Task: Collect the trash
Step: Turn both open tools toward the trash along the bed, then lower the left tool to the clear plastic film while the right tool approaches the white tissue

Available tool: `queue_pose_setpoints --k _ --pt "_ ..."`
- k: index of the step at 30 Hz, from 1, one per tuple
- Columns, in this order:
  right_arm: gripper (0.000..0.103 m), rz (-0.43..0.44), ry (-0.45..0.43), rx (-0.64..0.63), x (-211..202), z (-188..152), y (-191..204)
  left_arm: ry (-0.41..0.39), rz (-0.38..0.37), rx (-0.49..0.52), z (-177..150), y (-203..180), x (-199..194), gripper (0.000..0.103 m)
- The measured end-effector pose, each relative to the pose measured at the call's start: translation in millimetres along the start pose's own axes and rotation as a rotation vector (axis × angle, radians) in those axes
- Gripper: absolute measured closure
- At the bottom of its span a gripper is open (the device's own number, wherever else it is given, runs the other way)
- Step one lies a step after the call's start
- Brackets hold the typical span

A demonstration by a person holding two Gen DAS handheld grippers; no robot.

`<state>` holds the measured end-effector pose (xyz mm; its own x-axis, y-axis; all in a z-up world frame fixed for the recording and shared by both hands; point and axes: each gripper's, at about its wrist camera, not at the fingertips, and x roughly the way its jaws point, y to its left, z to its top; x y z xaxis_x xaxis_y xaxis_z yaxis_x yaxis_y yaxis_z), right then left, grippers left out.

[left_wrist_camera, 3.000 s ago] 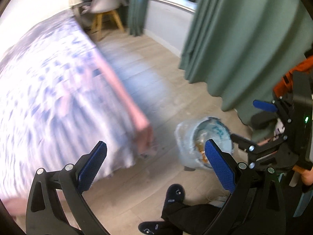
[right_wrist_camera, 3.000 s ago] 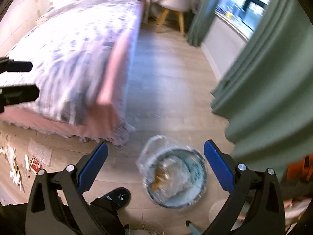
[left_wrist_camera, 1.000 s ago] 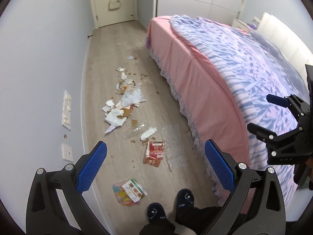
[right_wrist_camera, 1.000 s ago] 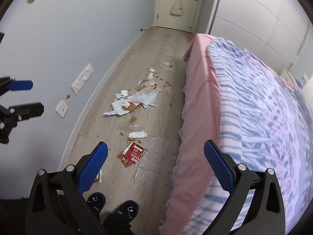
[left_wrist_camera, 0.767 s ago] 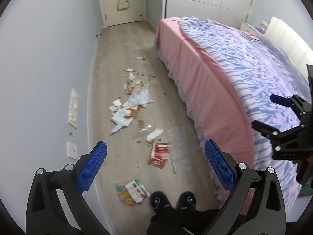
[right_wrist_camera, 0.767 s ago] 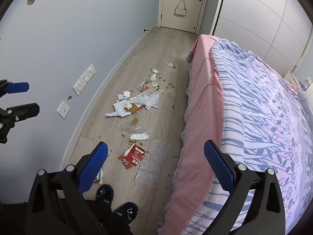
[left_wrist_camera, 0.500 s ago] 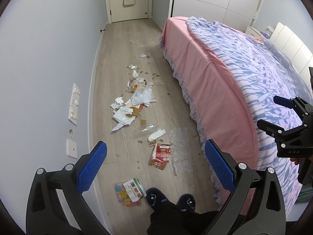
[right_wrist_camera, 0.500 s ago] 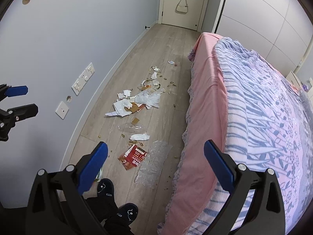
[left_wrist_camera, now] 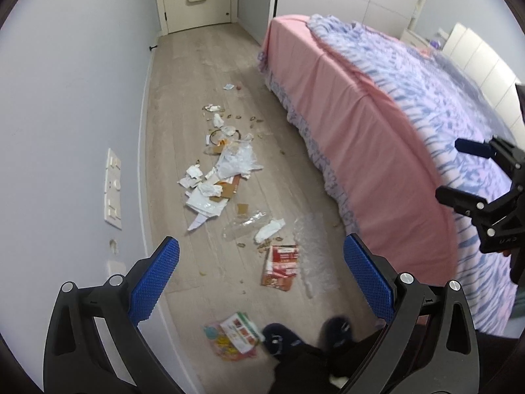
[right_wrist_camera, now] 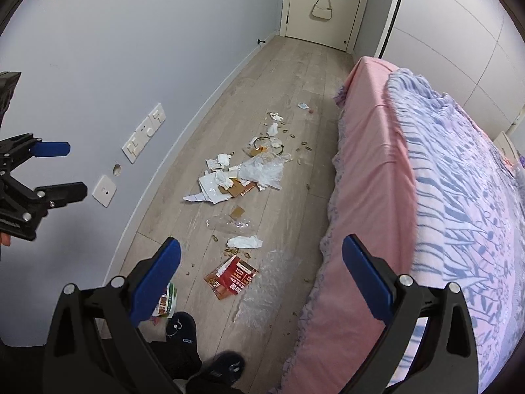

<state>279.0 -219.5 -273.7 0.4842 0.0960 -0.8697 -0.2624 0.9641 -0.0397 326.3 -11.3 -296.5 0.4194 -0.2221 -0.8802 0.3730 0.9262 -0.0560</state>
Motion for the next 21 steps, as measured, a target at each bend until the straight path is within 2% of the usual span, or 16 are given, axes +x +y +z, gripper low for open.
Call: queue_pose_setpoints --k 6,11,15,21 --pt "0.007 0.042 0.015 0.006 42.0 9.6 -0.7 -0.013 0.002 0.025 0.1 5.7 34.1 0.006" --pt "0.007 0.051 0.013 -0.025 84.6 12.8 -7.5 -0.018 0.021 -0.03 -7.4 15.7 72.8 0.006" --pt "0.007 0.058 0.011 -0.052 127.5 7.5 -13.3 -0.004 0.028 -0.049 -17.1 17.3 117.0 0.006" --pt "0.007 0.099 0.028 -0.06 202.8 -11.1 -16.8 0.009 -0.01 -0.065 -33.6 18.0 190.9 0.006"
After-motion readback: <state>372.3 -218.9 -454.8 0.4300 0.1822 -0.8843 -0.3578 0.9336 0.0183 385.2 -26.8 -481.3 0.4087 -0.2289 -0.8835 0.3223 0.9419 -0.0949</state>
